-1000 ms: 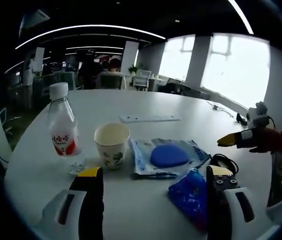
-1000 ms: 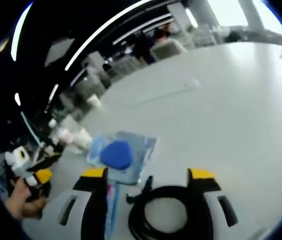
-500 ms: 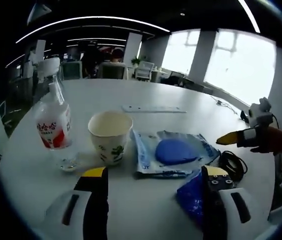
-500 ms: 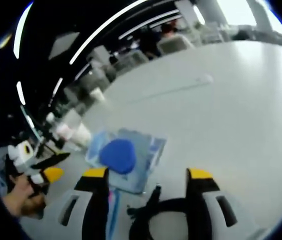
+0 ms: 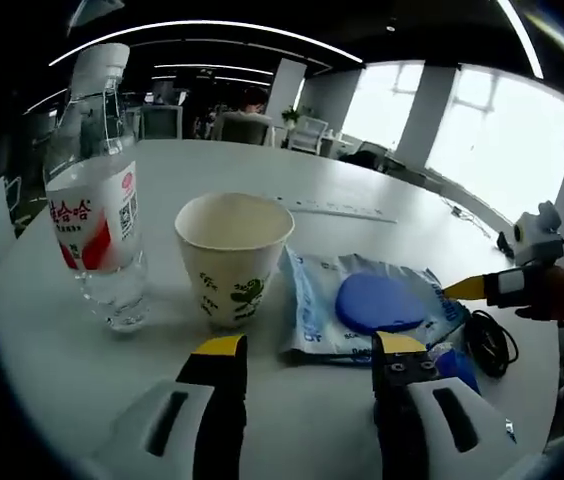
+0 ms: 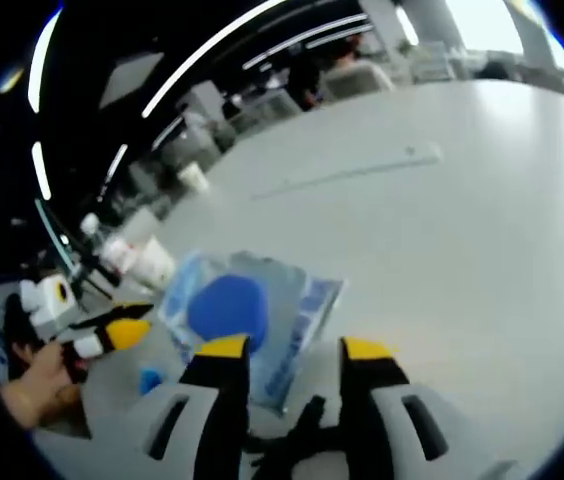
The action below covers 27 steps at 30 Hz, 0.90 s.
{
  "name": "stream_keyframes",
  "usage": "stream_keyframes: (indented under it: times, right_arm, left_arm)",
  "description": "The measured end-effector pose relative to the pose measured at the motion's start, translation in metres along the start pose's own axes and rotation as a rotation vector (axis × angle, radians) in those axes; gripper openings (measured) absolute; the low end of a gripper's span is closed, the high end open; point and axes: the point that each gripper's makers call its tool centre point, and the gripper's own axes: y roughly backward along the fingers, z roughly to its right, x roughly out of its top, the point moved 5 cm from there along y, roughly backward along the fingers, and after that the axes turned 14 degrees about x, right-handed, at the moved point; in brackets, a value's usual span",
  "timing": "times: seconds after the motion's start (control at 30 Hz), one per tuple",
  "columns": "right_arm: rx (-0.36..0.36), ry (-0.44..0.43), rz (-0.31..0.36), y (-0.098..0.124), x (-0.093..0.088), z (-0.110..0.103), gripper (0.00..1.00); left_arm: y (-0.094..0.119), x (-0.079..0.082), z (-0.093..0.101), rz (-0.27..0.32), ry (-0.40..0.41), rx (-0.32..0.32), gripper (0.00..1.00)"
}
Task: Arrange the tabletop items into an orderly group along one side of the table until the central work area is clear of visible clutter.
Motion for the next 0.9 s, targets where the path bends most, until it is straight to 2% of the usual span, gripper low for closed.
stream_keyframes:
  times: [0.07,0.13,0.3,0.43,0.57,0.9]
  right_arm:
    - [-0.032,0.021,-0.014,0.0,-0.001,0.004,0.23]
    - [-0.046,0.01,-0.015,-0.001,-0.002,0.007,0.21]
    - [-0.042,-0.017,-0.008,-0.002,-0.002,0.008,0.13]
    - [-0.012,-0.047,-0.005,-0.004,-0.002,0.005,0.08]
    - [-0.015,-0.032,-0.009,-0.004,0.0,0.006,0.06]
    - [-0.034,0.013,0.005,-0.002,0.01,0.006,0.01]
  left_arm:
    - [-0.003,-0.001,0.003,0.003,0.074,-0.022,0.45]
    - [-0.007,-0.003,0.0,-0.01,0.069,-0.008,0.42]
    - [-0.012,-0.002,-0.002,0.0,0.048,-0.004,0.33]
    - [-0.016,-0.008,-0.003,-0.032,0.033,0.002,0.1]
    - [-0.016,-0.009,-0.002,-0.039,0.049,0.0,0.08]
    - [-0.014,-0.005,0.006,-0.041,0.013,-0.028,0.02]
